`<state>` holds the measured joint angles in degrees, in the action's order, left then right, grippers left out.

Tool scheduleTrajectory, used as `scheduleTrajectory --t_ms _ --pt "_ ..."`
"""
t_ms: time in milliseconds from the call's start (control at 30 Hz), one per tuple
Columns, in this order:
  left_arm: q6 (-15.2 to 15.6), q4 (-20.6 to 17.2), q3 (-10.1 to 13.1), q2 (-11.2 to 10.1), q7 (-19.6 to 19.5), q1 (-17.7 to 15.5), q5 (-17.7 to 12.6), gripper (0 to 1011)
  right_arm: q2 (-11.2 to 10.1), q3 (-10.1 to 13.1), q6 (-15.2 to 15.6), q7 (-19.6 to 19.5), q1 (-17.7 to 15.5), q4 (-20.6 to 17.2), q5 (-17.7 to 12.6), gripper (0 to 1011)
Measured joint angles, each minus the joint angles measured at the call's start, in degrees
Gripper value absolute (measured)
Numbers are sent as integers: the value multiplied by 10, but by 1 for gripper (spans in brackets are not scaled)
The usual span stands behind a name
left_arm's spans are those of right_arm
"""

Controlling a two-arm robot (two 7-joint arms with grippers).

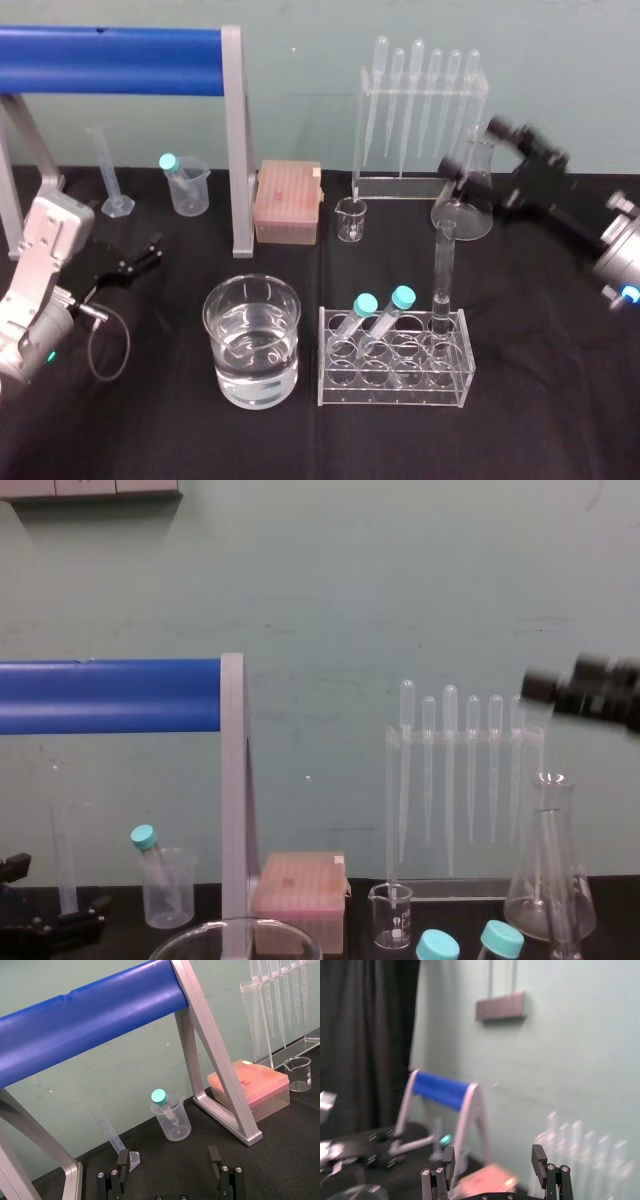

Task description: Hold the test tube with one hand and immerse one end into the beaker, then return it to the test tube rack.

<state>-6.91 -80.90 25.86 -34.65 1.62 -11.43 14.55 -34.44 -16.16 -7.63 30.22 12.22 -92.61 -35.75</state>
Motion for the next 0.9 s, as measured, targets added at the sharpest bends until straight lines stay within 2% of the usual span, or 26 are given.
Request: scheduleTrajectory --t_ms 100,167,200,300,467,700,900 --pt "0 0 0 0 0 0 0 1000 -1 24 -4 -36 -3 -14 18 1000" --pt "0 0 0 0 0 0 0 1000 1 35 6 -61 -3 -12 30 1000" --pt "0 0 0 0 0 0 0 1000 1 35 6 -61 -3 -12 30 1000" --pt "0 0 0 0 0 0 0 1000 12 41 35 -96 -4 10 43 1000" --pt "0 0 0 0 0 0 0 1000 35 33 80 -117 1 61 50 1000" --pt "0 0 0 0 0 0 0 1000 59 9 122 -118 11 118 64 1000" --pt "0 0 0 0 0 0 0 1000 62 7 127 -116 12 123 65 1000"
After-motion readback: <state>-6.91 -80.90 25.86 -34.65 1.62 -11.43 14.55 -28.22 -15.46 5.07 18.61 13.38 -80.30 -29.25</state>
